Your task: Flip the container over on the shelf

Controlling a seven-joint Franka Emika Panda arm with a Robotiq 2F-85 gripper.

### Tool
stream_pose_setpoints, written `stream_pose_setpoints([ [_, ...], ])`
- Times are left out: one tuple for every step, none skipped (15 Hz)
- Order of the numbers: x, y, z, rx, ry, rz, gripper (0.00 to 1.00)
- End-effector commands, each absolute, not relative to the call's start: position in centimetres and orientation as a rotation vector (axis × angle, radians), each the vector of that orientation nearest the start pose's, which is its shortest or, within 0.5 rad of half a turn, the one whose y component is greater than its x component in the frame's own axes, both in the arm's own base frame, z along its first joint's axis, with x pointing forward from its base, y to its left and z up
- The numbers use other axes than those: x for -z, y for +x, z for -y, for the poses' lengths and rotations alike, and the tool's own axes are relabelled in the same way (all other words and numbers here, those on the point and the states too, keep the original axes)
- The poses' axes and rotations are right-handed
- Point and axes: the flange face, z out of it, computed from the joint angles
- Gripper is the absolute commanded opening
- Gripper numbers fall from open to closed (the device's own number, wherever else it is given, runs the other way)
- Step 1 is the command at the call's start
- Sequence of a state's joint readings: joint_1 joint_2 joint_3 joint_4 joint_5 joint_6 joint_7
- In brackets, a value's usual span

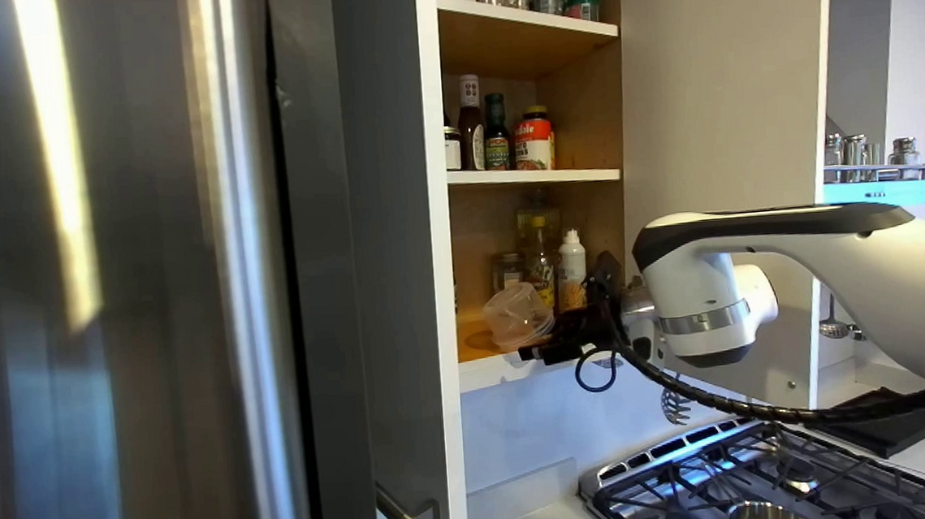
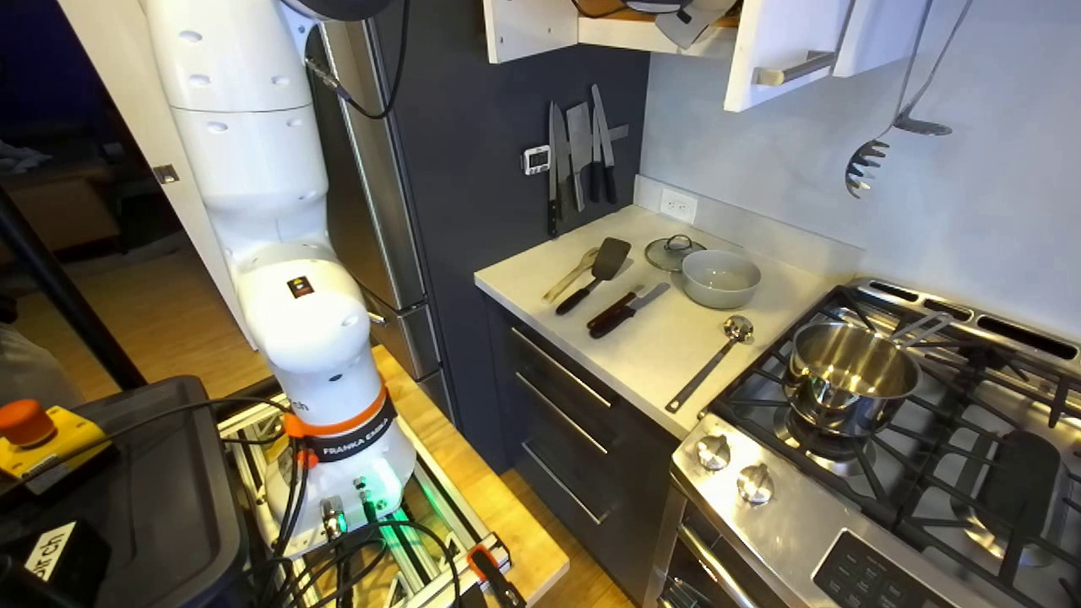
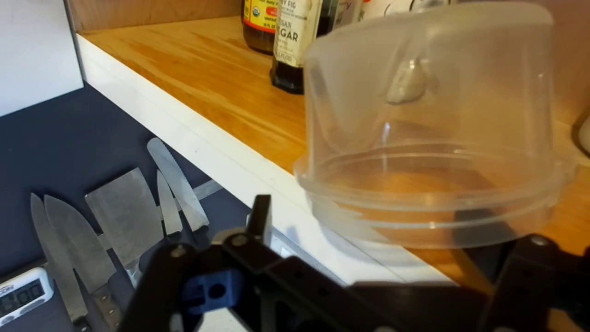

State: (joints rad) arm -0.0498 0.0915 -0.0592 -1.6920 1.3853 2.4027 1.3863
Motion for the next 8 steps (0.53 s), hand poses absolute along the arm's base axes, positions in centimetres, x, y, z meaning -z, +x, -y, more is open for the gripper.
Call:
stream_pose_setpoints([
  [-60.77,62.31,6.66,-0.354,-0.753,-1.762,1.00],
  [-60.71,62.27,6.69,-0.355,-0.751,-1.769,1.00],
  [-60.65,62.35,6.57,-0.356,-0.746,-1.773,1.00],
  [-60.62,62.43,6.44,-0.354,-0.740,-1.779,1.00],
  [-60.66,62.51,6.27,-0.353,-0.738,-1.779,1.00],
  [-60.67,62.59,6.19,-0.342,-0.732,-1.787,1.00],
  [-60.79,62.73,5.98,-0.331,-0.724,-1.790,1.00],
  [-60.96,62.84,5.77,-0.317,-0.719,-1.791,1.00],
])
